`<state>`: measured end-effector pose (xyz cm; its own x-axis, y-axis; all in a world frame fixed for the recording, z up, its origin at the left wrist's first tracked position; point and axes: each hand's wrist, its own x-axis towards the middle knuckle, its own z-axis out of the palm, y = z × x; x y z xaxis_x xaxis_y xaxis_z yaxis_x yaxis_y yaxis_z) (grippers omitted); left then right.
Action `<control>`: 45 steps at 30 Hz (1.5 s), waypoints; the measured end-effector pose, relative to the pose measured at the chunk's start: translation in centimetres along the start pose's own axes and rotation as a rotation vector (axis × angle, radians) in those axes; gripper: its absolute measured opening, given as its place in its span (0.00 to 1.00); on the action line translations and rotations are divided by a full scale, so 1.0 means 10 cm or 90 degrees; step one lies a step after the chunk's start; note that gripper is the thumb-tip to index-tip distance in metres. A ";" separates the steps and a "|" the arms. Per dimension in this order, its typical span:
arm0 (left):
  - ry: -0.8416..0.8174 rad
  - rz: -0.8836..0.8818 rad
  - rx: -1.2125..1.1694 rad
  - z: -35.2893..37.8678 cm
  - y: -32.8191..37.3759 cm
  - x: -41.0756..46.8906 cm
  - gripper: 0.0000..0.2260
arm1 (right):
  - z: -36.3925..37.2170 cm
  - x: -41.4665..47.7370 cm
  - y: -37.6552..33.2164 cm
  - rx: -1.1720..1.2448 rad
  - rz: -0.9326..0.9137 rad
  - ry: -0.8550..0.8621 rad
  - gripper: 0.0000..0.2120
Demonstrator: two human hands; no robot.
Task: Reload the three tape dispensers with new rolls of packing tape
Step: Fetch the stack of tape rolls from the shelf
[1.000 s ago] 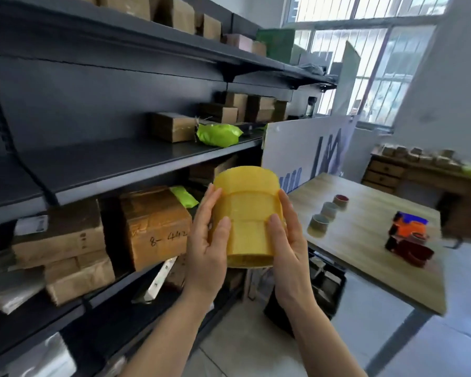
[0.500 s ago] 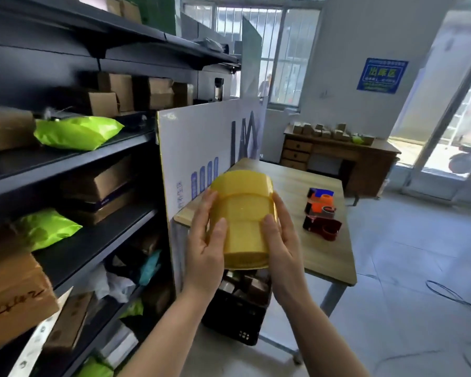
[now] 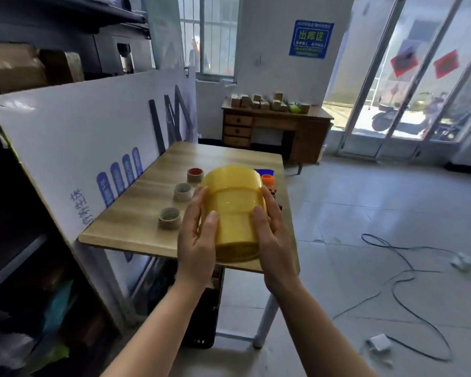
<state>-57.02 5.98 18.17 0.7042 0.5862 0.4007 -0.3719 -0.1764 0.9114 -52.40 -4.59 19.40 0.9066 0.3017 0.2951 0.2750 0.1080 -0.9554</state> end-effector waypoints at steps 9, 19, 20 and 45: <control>0.017 -0.039 -0.055 1.47 -0.50 0.50 0.21 | -1.22 1.03 0.39 -0.045 0.027 -0.001 0.25; 0.007 -0.075 -0.077 2.72 -0.90 1.01 0.18 | -2.20 2.01 0.78 -0.048 0.064 0.013 0.21; 0.005 -0.077 -0.077 2.82 -0.96 1.08 0.18 | -2.27 2.12 0.83 -0.051 0.066 0.013 0.21; 0.095 -0.169 0.024 4.43 -2.71 3.81 0.22 | -2.77 5.60 2.20 -0.051 0.169 -0.075 0.22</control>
<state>6.70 -1.90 12.87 0.6760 0.7250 0.1317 -0.1615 -0.0286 0.9865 13.30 -11.57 14.54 0.9082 0.4175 0.0308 0.0624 -0.0623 -0.9961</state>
